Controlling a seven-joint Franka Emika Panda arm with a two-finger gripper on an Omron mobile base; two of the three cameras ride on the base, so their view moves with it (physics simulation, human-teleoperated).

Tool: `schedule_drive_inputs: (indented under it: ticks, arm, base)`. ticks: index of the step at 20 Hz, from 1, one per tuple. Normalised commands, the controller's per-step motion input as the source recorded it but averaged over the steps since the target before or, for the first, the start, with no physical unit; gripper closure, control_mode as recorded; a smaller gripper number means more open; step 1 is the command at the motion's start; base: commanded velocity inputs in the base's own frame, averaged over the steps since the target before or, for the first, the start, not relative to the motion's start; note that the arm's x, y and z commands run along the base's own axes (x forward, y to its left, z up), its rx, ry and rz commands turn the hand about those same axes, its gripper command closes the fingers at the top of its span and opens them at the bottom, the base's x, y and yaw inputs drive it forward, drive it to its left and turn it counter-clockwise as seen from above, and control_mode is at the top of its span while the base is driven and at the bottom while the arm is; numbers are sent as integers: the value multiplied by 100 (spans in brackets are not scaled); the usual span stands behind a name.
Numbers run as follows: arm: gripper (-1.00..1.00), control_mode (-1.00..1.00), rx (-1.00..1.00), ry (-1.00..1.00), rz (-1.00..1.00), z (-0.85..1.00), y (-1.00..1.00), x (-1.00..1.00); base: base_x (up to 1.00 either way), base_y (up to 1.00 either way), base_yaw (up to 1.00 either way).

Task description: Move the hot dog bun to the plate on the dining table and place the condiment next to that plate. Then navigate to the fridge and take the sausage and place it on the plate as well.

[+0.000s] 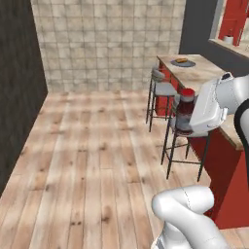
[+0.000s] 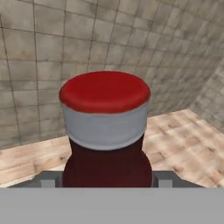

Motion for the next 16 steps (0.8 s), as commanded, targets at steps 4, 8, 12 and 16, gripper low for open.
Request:
schedule_drive_inputs:
  ticks: [4, 8, 12, 16]
  arm:
    - [100, 100, 0, 0, 0, 0, 0, 0]
    - [100, 100, 0, 0, 0, 0, 0, 0]
    - [100, 100, 0, 0, 0, 0, 0, 0]
    - [100, 100, 0, 0, 0, 0, 0, 0]
  base:
    - [100, 100, -53]
    - [99, 100, -53]
    - [99, 100, -53]
    - [100, 100, -53]
